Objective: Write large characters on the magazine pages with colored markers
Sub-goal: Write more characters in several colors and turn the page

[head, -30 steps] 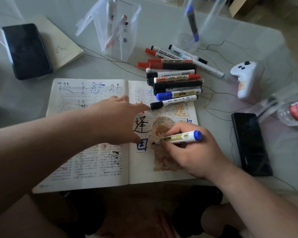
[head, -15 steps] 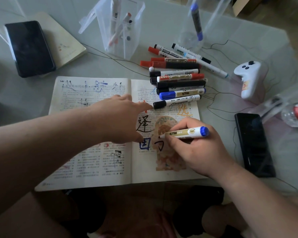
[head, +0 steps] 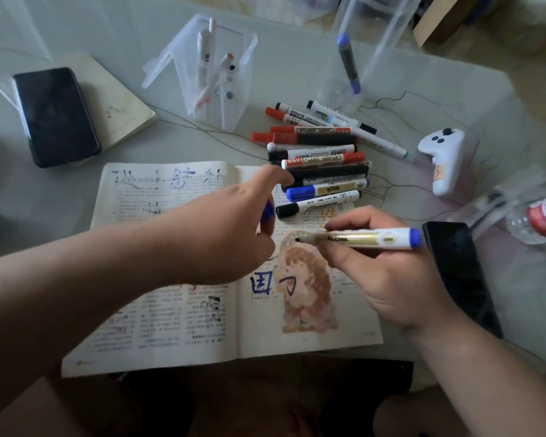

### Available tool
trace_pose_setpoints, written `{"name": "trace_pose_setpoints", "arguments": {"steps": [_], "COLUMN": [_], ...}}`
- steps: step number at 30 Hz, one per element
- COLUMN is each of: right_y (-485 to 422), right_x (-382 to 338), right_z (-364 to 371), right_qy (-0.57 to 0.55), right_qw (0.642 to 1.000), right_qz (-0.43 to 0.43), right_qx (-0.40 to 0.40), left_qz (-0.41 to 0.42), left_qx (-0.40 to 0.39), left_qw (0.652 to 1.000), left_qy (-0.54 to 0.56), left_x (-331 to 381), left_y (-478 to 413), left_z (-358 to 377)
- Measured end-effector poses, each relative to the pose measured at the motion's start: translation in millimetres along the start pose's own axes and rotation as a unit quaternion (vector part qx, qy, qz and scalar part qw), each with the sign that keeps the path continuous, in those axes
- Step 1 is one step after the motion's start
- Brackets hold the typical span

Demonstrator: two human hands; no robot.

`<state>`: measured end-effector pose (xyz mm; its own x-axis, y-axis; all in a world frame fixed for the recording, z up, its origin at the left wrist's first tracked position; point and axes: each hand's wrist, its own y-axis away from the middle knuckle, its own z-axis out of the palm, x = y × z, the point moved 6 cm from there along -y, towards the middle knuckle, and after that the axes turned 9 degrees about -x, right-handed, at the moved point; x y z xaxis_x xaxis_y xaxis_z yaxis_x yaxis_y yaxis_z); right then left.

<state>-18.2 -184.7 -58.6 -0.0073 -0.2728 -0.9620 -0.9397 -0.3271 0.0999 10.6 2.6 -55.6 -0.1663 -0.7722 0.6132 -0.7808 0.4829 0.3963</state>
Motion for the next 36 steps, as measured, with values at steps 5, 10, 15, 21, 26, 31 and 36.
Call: {"name": "trace_pose_setpoints", "arguments": {"steps": [5, 10, 15, 21, 26, 31, 36], "right_y": [-4, -1, 6, 4, 6, 14, 27], "right_x": [-14, -28, -41, -50, -58, -84, -86], "right_z": [-10, -6, -2, -11, -12, 0, -3], "right_qy": [-0.207, -0.171, -0.048, -0.057, -0.077, 0.187, 0.147], "right_qw": [0.978, 0.984, 0.996, 0.995, 0.991, 0.965, 0.983], "right_qz": [-0.028, -0.054, -0.072, -0.045, -0.021, -0.165, -0.102], "right_qx": [-0.003, -0.020, -0.035, -0.070, -0.106, -0.080, -0.049], "left_qz": [0.060, 0.093, 0.122, 0.164, 0.180, 0.058, 0.103], "left_qx": [-0.018, -0.041, -0.057, 0.020, 0.050, 0.068, 0.181], "left_qw": [0.994, 0.988, 0.988, 0.972, 0.901, 0.943, 0.947], "left_qy": [0.094, 0.113, 0.070, 0.165, 0.391, 0.320, 0.244], "left_x": [17, 32, 41, 39, 40, 34, 38], "left_y": [9, 15, 22, 26, 26, 22, 26], "left_z": [0, -1, 5, -3, -16, 2, 1]}}
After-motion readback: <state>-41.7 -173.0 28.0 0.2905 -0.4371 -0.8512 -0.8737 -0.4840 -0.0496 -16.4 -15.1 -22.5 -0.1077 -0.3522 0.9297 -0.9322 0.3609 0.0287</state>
